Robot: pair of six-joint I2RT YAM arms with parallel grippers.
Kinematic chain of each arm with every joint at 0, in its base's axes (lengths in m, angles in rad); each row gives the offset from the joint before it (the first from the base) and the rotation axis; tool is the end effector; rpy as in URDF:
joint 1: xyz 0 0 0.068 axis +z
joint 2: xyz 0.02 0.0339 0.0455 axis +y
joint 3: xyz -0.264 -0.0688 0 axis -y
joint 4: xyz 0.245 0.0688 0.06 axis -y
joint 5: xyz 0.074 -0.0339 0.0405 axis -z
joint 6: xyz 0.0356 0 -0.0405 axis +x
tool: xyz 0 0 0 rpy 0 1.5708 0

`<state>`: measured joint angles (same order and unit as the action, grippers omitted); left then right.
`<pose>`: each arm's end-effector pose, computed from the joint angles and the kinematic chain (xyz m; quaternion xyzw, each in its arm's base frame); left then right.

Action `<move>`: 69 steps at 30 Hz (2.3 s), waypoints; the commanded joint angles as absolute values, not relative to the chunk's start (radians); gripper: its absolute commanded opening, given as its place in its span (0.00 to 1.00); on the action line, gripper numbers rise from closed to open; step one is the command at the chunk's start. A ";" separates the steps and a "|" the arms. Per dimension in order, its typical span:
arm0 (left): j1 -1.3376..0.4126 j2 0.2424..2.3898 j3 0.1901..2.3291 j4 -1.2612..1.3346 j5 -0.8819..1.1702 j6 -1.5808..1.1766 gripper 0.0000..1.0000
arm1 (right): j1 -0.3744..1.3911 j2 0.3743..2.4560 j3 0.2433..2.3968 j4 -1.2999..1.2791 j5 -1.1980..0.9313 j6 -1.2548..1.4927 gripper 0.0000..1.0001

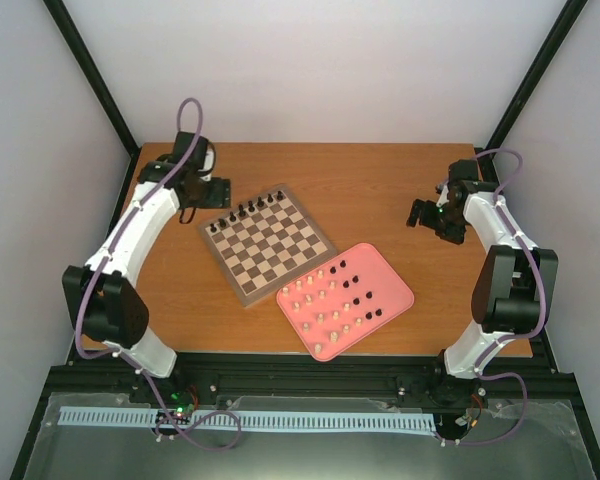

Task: Set up the chess pieces on the board
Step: Pick up the chess piece from the storage box.

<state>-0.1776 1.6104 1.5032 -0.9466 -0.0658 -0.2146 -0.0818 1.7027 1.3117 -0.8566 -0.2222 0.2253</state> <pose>0.3298 -0.0568 0.3155 -0.0263 0.9659 -0.0186 0.2568 0.3381 -0.0198 0.2342 0.1324 0.9721 0.1206 0.1516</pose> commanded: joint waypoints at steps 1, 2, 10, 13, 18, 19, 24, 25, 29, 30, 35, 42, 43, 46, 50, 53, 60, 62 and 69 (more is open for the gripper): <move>-0.356 1.602 1.615 -1.014 -0.064 -0.247 0.86 | -0.072 1.700 1.296 -0.850 -0.226 0.228 1.00; -0.401 1.615 1.634 -1.013 -0.061 -0.254 0.86 | -0.072 1.699 1.296 -0.849 -0.225 0.228 1.00; -0.730 1.842 1.765 -0.965 -0.053 -0.202 0.78 | -0.069 1.699 1.288 -0.842 -0.217 0.232 1.00; -0.803 1.920 1.795 -0.942 -0.019 -0.166 0.72 | -0.069 1.693 1.282 -0.841 -0.212 0.230 1.00; -0.885 2.052 1.844 -0.914 0.021 -0.134 0.63 | -0.068 1.687 1.270 -0.838 -0.209 0.232 1.00; -0.899 2.072 1.861 -0.913 0.027 -0.128 0.59 | -0.069 1.686 1.268 -0.836 -0.207 0.230 1.00; -0.931 2.166 1.936 -0.920 0.045 -0.121 0.52 | -0.069 1.687 1.263 -0.838 -0.202 0.227 1.00; -0.931 2.181 1.946 -0.920 0.045 -0.121 0.52 | -0.069 1.687 1.263 -0.838 -0.201 0.225 1.00; -0.931 2.224 1.968 -0.914 0.038 -0.114 0.44 | -0.069 1.690 1.267 -0.840 -0.195 0.220 1.00; -0.931 2.236 1.975 -0.916 0.037 -0.112 0.43 | -0.069 1.691 1.268 -0.842 -0.195 0.219 1.00; -0.931 2.269 1.992 -0.918 0.009 -0.107 0.43 | -0.069 1.697 1.269 -0.842 -0.195 0.218 1.00; -0.920 2.304 2.016 -0.932 -0.018 -0.110 0.43 | -0.069 1.708 1.270 -0.839 -0.194 0.216 1.00; -0.917 2.305 2.014 -0.932 -0.018 -0.110 0.43 | -0.069 1.709 1.270 -0.839 -0.192 0.217 1.00; -0.909 2.312 2.015 -0.936 -0.021 -0.113 0.42 | -0.069 1.713 1.271 -0.841 -0.192 0.214 1.00; -0.898 2.315 2.005 -0.935 -0.022 -0.119 0.41 | -0.069 1.718 1.269 -0.839 -0.191 0.213 1.00; -0.892 2.320 2.006 -0.935 -0.017 -0.121 0.39 | -0.068 1.724 1.271 -0.839 -0.192 0.213 1.00; -0.879 2.329 2.000 -0.938 -0.005 -0.123 0.36 | -0.069 1.730 1.274 -0.841 -0.189 0.212 1.00; -0.879 2.326 1.992 -0.934 0.000 -0.123 0.35 | -0.069 1.731 1.272 -0.841 -0.188 0.211 1.00; -0.879 2.337 1.991 -0.932 0.004 -0.125 0.30 | -0.069 1.737 1.275 -0.840 -0.190 0.212 1.00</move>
